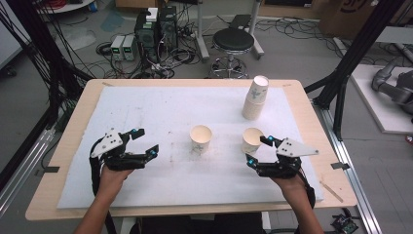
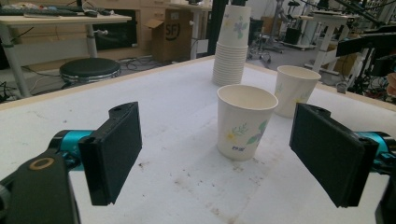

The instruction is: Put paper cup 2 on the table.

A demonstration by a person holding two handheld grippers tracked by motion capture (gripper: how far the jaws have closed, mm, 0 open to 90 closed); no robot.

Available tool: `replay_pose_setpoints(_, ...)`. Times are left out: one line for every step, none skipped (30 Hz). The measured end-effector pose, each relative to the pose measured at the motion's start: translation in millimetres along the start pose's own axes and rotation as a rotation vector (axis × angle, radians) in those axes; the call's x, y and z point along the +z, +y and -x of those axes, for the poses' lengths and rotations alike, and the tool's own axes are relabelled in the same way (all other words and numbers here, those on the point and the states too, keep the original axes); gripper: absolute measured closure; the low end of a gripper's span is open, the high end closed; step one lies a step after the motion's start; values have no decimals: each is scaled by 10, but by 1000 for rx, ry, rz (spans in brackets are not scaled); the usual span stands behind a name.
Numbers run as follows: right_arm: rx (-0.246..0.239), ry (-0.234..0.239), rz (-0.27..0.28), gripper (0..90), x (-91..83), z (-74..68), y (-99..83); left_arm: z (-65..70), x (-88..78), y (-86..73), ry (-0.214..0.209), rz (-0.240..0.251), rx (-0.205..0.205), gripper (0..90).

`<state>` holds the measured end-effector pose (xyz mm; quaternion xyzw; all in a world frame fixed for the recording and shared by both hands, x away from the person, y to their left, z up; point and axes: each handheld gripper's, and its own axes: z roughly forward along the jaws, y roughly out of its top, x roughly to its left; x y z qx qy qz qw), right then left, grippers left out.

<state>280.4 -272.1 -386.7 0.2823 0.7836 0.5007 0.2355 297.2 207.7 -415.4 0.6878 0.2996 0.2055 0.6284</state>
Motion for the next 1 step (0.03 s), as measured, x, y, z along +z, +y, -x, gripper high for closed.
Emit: replay_pose_setpoints(-1,-1,1,211,-1,1,0,-2,-1,-1,1,-1,0,170)
